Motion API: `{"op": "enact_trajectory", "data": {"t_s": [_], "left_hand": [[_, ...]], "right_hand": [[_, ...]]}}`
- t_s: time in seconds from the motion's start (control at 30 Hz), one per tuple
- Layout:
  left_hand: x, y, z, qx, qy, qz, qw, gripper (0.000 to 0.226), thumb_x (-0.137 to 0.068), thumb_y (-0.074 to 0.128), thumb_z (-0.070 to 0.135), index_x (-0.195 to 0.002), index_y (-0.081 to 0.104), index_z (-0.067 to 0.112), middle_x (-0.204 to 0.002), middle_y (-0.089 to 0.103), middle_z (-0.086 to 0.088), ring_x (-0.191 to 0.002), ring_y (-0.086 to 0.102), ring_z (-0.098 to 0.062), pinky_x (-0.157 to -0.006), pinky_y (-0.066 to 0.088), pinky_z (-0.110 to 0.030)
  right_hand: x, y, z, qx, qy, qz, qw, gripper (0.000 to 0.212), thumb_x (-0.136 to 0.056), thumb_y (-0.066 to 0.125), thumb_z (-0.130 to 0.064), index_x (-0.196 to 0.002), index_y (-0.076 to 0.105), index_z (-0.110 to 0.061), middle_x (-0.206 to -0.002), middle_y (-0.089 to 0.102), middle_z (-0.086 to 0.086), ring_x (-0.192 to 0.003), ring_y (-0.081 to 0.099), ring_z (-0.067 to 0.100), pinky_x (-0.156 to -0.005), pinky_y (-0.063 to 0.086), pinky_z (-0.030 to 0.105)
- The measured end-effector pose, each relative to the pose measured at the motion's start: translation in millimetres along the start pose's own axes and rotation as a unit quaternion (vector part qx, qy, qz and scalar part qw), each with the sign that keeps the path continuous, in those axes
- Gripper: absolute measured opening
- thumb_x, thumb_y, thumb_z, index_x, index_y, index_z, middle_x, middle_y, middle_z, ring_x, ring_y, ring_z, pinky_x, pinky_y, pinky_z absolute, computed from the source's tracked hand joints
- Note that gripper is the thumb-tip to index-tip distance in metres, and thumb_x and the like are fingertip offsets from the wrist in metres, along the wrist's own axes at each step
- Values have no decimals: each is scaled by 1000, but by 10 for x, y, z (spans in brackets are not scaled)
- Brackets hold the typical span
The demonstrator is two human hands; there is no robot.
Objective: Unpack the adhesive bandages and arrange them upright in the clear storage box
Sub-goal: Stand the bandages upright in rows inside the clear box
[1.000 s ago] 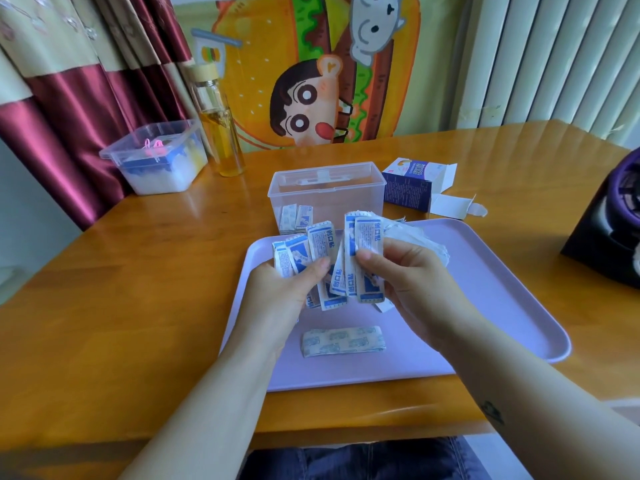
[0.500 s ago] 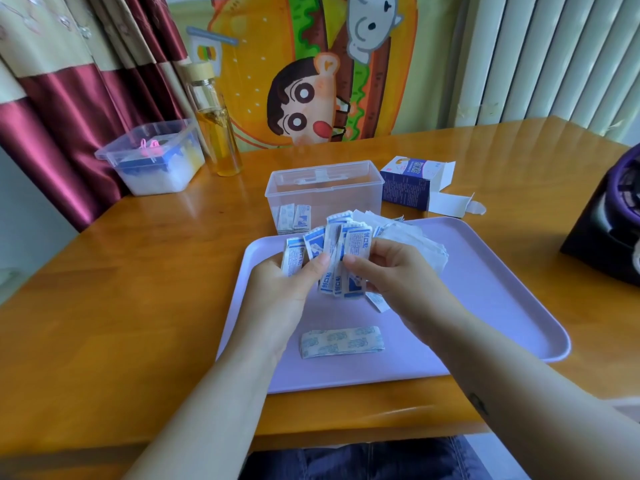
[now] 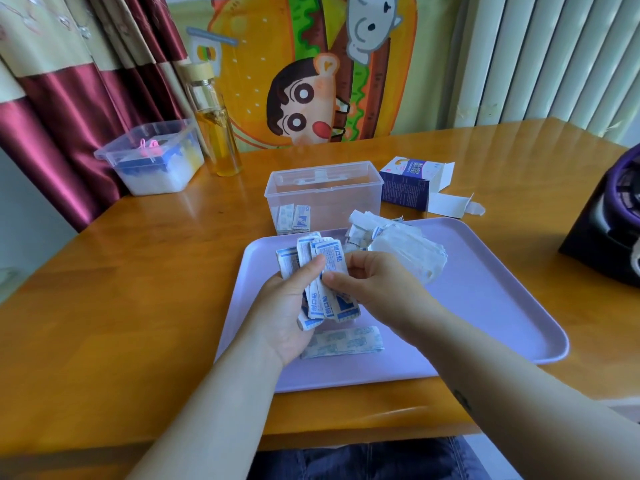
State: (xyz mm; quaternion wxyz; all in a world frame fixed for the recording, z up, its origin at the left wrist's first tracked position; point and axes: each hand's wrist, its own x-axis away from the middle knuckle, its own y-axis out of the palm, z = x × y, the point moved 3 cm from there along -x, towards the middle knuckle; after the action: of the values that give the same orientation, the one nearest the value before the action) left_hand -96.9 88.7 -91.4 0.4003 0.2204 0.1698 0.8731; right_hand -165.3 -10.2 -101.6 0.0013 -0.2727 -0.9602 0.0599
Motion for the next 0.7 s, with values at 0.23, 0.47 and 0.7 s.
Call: {"op": "enact_trajectory", "data": {"t_s": [0.23,0.47,0.7], "left_hand": [[-59,0,131,-19,71,-7,997,20,-92,51,11,-107,65,13,-96,72,-14,-82,71,-27,-67,59,-41],[-158,-30,296,-6,110,24,994,13,-89,56,19,-95,63,9,-66,59,-7,-50,55,-10,-45,44,-17],[-198,-35,57,78,9,41,996,49,-86,43,58,-103,62,16,-68,51,4,-44,37,-3,-35,24,-11]], "right_hand": [[-87,-19,-176,49,6,-75,996,13,-91,60,-22,-96,69,-14,-84,73,-6,-81,69,11,-74,57,29],[-227,-164,-392,54,8,-65,996,16,-90,61,-15,-100,69,-6,-103,71,15,-96,68,27,-89,54,41],[-207,-117,-190,-167,97,1,981,18,-91,58,-11,-104,64,-1,-109,64,28,-80,58,26,-76,52,31]]}}
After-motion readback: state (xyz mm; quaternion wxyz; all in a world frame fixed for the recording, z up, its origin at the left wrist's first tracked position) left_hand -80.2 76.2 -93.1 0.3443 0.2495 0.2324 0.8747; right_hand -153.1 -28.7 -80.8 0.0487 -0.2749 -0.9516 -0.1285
